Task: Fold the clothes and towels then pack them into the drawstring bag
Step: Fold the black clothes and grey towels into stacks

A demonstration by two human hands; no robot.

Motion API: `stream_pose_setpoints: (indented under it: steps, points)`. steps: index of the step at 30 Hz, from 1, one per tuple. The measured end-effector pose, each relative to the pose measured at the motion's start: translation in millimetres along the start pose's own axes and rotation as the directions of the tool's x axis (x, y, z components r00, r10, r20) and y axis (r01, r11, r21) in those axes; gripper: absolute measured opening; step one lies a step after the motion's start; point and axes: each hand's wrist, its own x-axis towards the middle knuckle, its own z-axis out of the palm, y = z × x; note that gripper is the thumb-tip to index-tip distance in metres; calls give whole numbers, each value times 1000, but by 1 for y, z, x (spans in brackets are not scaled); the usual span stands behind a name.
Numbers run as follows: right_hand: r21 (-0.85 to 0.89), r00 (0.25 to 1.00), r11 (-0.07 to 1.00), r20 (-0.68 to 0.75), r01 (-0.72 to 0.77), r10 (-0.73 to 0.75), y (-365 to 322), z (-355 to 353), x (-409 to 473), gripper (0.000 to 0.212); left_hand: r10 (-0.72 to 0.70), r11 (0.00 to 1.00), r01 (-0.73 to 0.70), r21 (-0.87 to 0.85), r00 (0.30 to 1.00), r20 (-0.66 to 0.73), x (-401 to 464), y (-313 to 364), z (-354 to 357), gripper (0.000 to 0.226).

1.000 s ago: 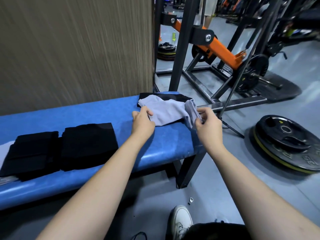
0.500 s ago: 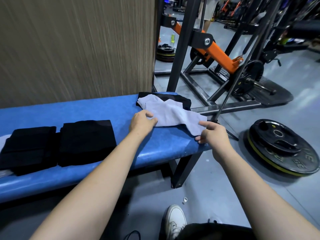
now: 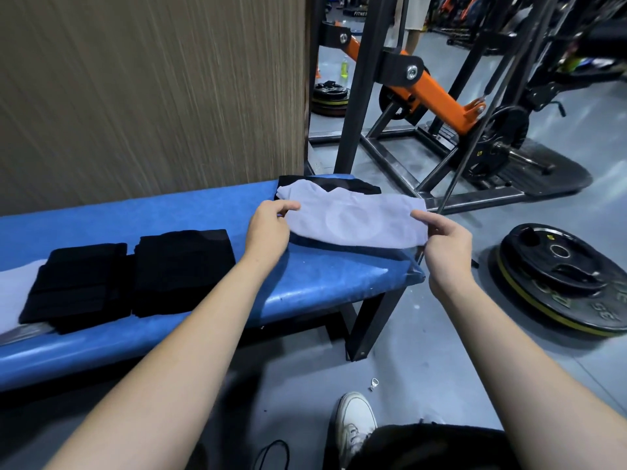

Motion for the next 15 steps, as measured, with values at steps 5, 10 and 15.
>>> stream_pose_setpoints:
  steps: [5, 10, 15]
  points:
    - [89, 995, 995, 87, 48, -55, -7, -12, -1, 64, 164, 986, -164, 0, 984, 75, -7, 1, -27, 56]
    - [171, 980, 981, 155, 96, -123, -19, -17, -14, 38, 207, 978, -206, -11, 976, 66, -19, 2, -50, 24]
    - [43, 972, 994, 208, 99, -106, -15, -16, -16, 16, 121, 992, -121, -41, 993, 3, -22, 4, -56, 24]
